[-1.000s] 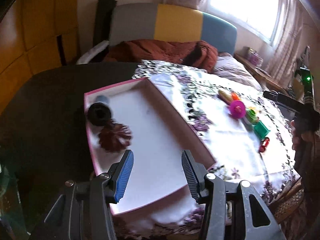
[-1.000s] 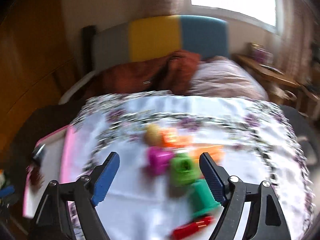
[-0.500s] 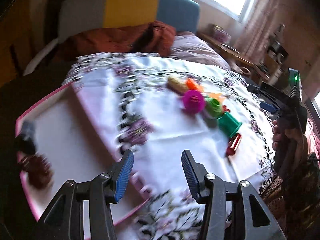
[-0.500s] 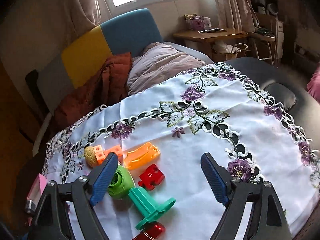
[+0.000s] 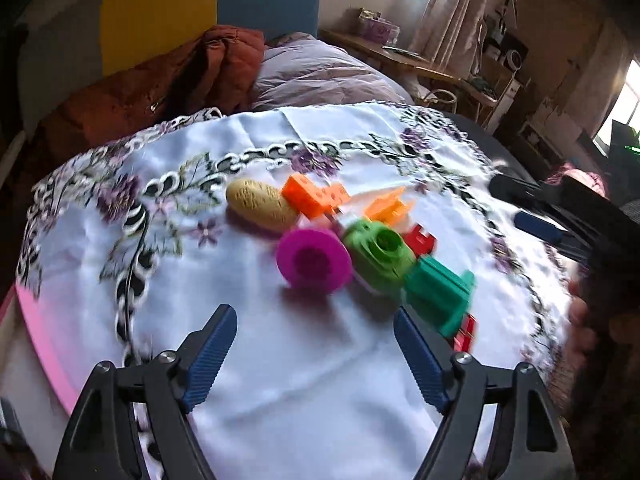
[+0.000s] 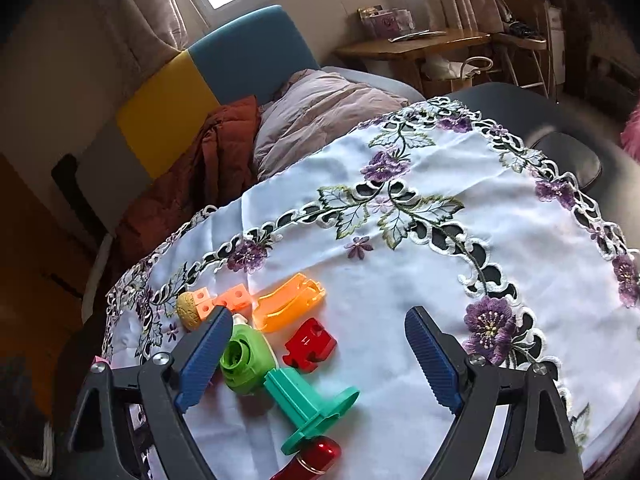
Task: Organize rigid objects
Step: 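Move the left gripper to the magenta funnel and grasp it, then carry the magenta funnel into the tray while the right gripper grasps the green plug toy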
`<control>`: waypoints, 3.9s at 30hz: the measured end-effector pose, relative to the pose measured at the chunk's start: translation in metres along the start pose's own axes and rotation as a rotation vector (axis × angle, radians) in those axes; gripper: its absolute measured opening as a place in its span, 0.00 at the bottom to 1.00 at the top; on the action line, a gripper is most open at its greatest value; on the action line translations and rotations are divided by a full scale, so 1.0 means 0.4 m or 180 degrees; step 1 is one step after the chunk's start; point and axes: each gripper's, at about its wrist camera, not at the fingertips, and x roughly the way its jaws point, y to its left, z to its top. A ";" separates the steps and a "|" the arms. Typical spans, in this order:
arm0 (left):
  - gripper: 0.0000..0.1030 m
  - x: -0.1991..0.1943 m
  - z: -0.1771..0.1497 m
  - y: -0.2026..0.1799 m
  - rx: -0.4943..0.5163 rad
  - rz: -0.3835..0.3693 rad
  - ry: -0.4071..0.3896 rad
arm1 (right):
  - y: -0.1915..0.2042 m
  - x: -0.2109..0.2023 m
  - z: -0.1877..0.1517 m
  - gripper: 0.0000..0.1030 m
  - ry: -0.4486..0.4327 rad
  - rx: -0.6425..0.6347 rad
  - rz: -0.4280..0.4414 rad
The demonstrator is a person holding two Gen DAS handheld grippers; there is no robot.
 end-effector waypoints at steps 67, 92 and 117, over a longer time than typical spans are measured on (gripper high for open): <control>0.56 -0.162 -0.302 0.038 -0.0671 -0.0045 -0.0471 | 0.328 0.184 -0.250 0.52 0.1250 -0.2158 0.0393; 0.56 -0.487 -0.477 0.348 -0.1854 0.0604 -0.1099 | 0.329 0.200 -0.270 0.59 0.1237 -0.2183 0.0382; 0.57 -0.227 -0.290 0.622 -0.1790 0.1123 -0.0288 | 0.334 0.200 -0.254 0.65 0.1278 -0.2056 0.0461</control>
